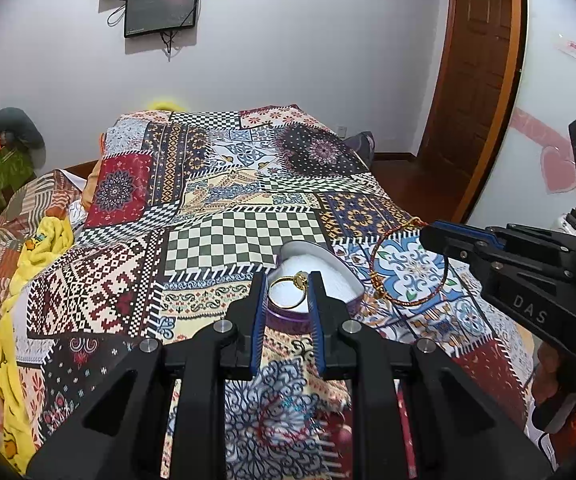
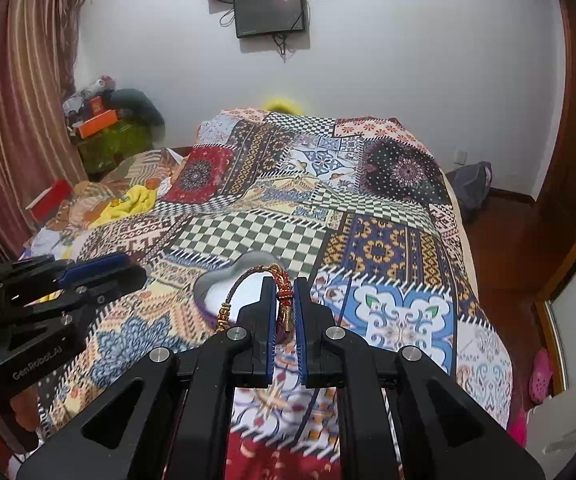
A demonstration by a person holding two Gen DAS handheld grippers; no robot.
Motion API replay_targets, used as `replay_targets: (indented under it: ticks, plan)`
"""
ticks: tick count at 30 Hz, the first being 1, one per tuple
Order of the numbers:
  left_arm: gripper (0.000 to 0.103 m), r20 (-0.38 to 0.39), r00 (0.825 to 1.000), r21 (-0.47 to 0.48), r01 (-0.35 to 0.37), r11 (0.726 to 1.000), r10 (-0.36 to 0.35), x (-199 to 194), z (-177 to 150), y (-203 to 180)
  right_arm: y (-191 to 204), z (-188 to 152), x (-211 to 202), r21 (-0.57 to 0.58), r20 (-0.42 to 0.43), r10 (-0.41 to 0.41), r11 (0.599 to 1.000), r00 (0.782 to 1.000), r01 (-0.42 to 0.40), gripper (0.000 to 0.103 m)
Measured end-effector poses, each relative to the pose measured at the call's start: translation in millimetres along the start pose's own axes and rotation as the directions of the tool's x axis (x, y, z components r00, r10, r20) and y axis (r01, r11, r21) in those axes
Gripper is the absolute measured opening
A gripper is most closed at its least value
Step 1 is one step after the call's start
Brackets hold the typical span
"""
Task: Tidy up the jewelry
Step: 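Lift and carry the bracelet and ring over the purple heart tin, then lower the bracelet into the tin and open the right gripper while the left releases the ring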
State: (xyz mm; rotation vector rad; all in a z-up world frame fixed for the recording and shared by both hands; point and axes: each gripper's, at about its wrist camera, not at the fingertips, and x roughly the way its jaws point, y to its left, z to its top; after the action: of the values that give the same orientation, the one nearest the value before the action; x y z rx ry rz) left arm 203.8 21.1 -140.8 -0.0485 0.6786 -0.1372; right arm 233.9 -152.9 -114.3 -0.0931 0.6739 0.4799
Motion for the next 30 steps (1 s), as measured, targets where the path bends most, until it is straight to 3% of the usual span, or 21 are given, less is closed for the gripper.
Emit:
replay_targets:
  ticks: [20, 30]
  plan:
    - [0.019, -0.098, 0.995, -0.03, 0.022, 0.999, -0.025, 60, 7, 20, 4, 14, 64, -0.005, -0.11, 0.056, 0.998, 0.992, -0.057, 0.007]
    - [0.019, -0.157, 0.986, -0.034, 0.056, 0.998, -0.06, 82, 3, 22, 4, 8, 93, -0.039, -0.218, 0.078, 0.995, 0.973, -0.089, 0.007]
